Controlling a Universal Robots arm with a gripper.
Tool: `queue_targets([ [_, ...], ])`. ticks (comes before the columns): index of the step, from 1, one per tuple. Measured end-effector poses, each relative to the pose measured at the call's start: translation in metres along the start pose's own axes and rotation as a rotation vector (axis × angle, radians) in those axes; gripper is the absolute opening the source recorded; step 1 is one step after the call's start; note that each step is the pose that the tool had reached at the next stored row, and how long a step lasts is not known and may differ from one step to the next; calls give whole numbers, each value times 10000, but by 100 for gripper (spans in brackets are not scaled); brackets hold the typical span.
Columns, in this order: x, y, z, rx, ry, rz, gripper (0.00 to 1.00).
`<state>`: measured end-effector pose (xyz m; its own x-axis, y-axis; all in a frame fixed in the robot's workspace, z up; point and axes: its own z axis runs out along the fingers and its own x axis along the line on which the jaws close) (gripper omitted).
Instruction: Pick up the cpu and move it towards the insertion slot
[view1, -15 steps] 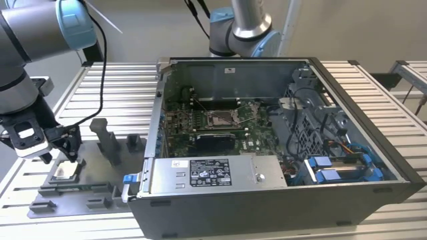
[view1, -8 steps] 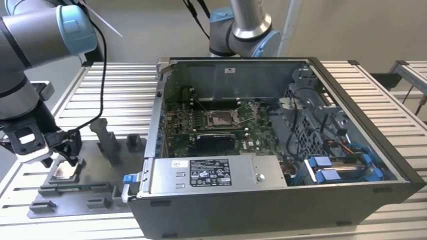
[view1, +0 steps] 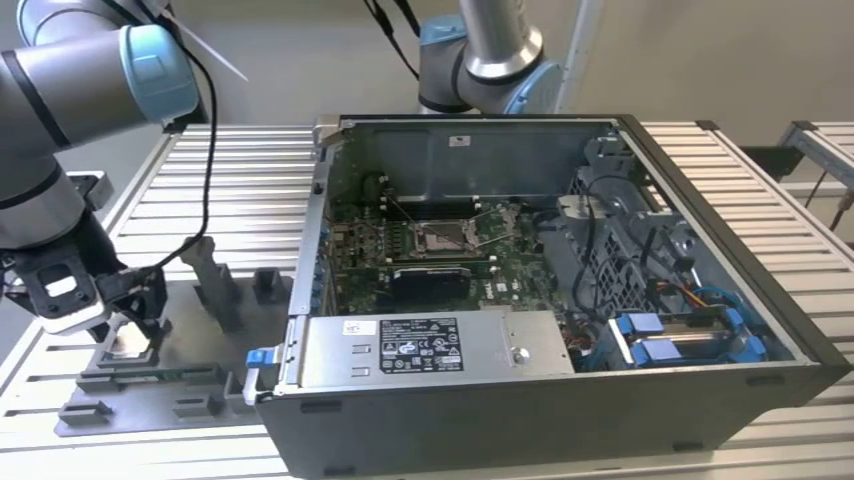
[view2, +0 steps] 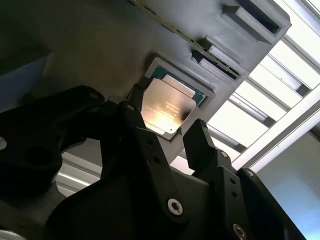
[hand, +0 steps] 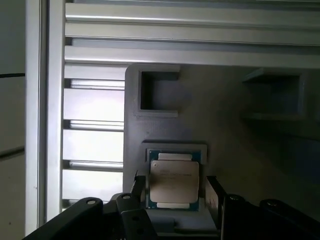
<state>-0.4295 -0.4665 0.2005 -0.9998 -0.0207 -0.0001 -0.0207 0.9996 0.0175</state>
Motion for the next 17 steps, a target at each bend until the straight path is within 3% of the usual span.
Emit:
queue_targets([
  [5, 1, -1, 56, 30, 2, 0, 100],
  [17, 0, 1, 96, 29, 0, -1, 100],
])
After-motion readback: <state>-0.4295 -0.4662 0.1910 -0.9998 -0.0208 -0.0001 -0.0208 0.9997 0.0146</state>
